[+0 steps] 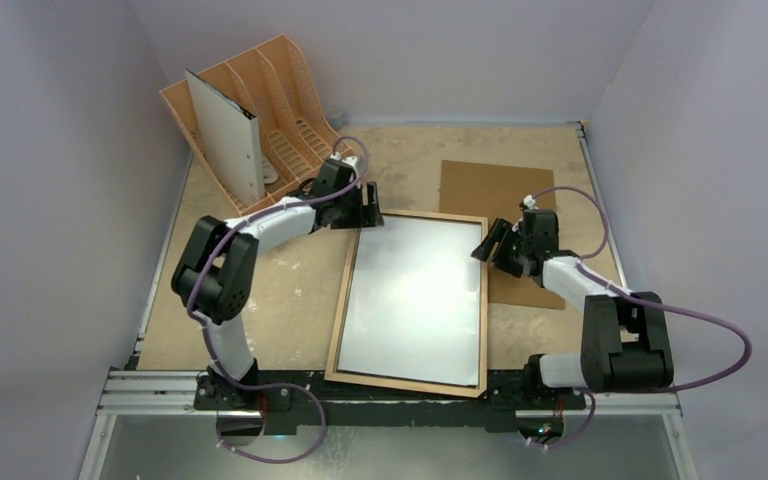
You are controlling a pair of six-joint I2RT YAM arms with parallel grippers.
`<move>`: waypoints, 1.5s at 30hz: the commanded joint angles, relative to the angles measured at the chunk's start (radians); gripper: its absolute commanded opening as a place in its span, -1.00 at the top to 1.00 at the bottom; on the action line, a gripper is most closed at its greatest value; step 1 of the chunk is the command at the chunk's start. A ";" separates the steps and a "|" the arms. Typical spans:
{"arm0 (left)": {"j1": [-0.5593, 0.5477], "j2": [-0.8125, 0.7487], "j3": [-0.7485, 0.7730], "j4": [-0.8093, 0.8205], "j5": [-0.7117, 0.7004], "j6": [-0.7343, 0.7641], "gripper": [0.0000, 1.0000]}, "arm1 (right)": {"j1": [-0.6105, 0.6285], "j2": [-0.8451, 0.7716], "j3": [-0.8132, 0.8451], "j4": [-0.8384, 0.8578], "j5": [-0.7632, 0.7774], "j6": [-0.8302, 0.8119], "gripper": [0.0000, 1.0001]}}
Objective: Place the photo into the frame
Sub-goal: Move the photo frame to the center of the board, then move the photo frame item to the center of the board.
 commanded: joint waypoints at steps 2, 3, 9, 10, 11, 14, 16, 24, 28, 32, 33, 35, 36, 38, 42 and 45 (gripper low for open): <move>-0.002 -0.148 -0.117 -0.068 -0.116 -0.016 -0.45 | 0.029 -0.012 -0.037 0.007 -0.090 0.035 -0.27; -0.002 -0.170 -0.133 -0.079 -0.138 -0.020 -0.45 | 0.029 -0.006 -0.040 0.011 -0.094 0.039 -0.22; -0.002 -0.248 -0.162 -0.129 -0.186 -0.024 -0.45 | 0.030 0.028 -0.057 0.063 -0.129 0.098 0.29; -0.002 -0.252 -0.162 -0.132 -0.186 -0.024 -0.45 | 0.029 0.034 -0.058 0.075 -0.139 0.115 0.34; -0.002 -0.255 -0.162 -0.135 -0.186 -0.024 -0.45 | 0.031 0.038 -0.059 0.085 -0.148 0.133 0.38; -0.002 -0.255 -0.161 -0.142 -0.184 -0.025 -0.45 | 0.042 0.039 -0.061 0.123 -0.164 0.200 0.43; -0.002 -0.252 -0.163 -0.142 -0.181 -0.027 -0.44 | 0.068 0.043 -0.058 0.146 -0.161 0.250 0.43; -0.002 -0.248 -0.161 -0.146 -0.184 -0.030 -0.43 | 0.192 0.143 -0.024 0.261 -0.134 0.397 0.41; -0.002 -0.259 -0.158 -0.154 -0.194 -0.030 -0.43 | 0.206 0.165 0.039 0.202 -0.061 0.349 0.23; -0.002 -0.270 -0.154 -0.159 -0.197 -0.032 -0.43 | 0.207 0.152 0.134 0.119 0.039 0.244 -0.22; -0.002 -0.272 -0.154 -0.158 -0.198 -0.033 -0.43 | 0.206 0.154 0.164 0.094 0.081 0.220 -0.33; -0.002 -0.277 -0.154 -0.158 -0.199 -0.037 -0.43 | 0.206 0.169 0.222 0.069 0.155 0.177 -0.44; -0.002 -0.280 -0.154 -0.157 -0.200 -0.040 -0.43 | 0.206 0.182 0.245 0.073 0.177 0.162 -0.46; -0.002 -0.286 -0.156 -0.156 -0.203 -0.043 -0.43 | 0.206 0.226 0.297 0.110 0.168 0.130 -0.45; -0.002 -0.299 -0.157 -0.158 -0.227 -0.047 -0.43 | 0.221 0.373 0.427 0.179 0.068 0.091 -0.32; -0.002 -0.305 -0.158 -0.159 -0.246 -0.057 -0.43 | 0.248 0.481 0.540 0.199 0.015 0.073 -0.23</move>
